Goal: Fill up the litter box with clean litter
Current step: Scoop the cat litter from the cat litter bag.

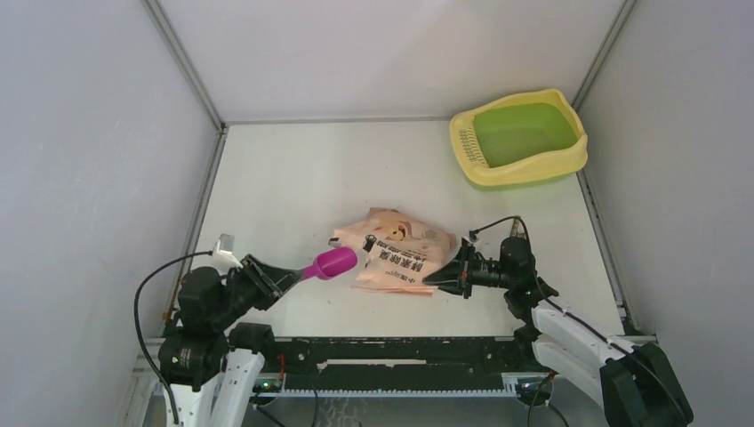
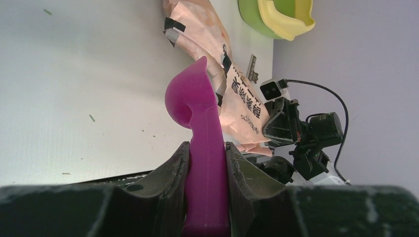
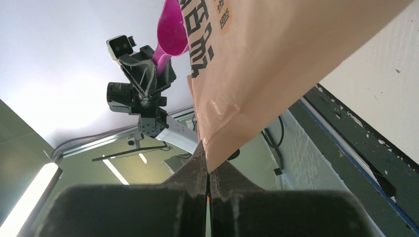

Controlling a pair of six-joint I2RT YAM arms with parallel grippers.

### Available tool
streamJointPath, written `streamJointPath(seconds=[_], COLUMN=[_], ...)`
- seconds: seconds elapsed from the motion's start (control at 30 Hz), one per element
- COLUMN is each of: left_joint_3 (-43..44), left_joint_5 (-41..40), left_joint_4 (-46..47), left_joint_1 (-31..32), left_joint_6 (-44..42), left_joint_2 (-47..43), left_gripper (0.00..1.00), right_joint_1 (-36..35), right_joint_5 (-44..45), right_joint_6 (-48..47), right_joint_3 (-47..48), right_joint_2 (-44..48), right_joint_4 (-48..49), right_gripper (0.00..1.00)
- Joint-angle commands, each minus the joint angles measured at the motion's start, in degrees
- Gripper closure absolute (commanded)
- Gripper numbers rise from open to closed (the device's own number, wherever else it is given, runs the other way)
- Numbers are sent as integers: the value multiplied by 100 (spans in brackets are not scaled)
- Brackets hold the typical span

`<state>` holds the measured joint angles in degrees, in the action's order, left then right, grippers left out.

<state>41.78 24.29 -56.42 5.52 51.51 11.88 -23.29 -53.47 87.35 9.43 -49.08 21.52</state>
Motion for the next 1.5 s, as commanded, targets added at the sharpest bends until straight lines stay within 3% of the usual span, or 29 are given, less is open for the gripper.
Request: streamJointPath(seconds=[0.0,0.27,0.43,0.8,1.13,1.47], left_joint_3=[-224,-1224,-1297,-1568,-2033,-1910], left_joint_5=[266,702,885,1231,1230,1099], left_joint_4=[224,1285,1605,1260,57,403], left_joint_1=[22,20,20,19,19,24], left_joint_6=[439,1431,1668,1683,1581,2338], left_joint_2=[-269,-706,-652,-1004,-1981,-2283], left_gripper=[100,100,100,100,100,100], right_joint_1=[-42,-29,81,617,1112,1272], right_joint_5=[67,-27,-125,-569,-943,-1113], right_joint_6=[120,97,-42,-537,-1140,-1373], right_joint_3=[-89,-288,-334,-473,-320,-519], right_joint_2=[27,168,335,364,-26,-48], right_joint_4=[420,530,294,-44,-324,-449], right_gripper=[100,100,100,100,100,100])
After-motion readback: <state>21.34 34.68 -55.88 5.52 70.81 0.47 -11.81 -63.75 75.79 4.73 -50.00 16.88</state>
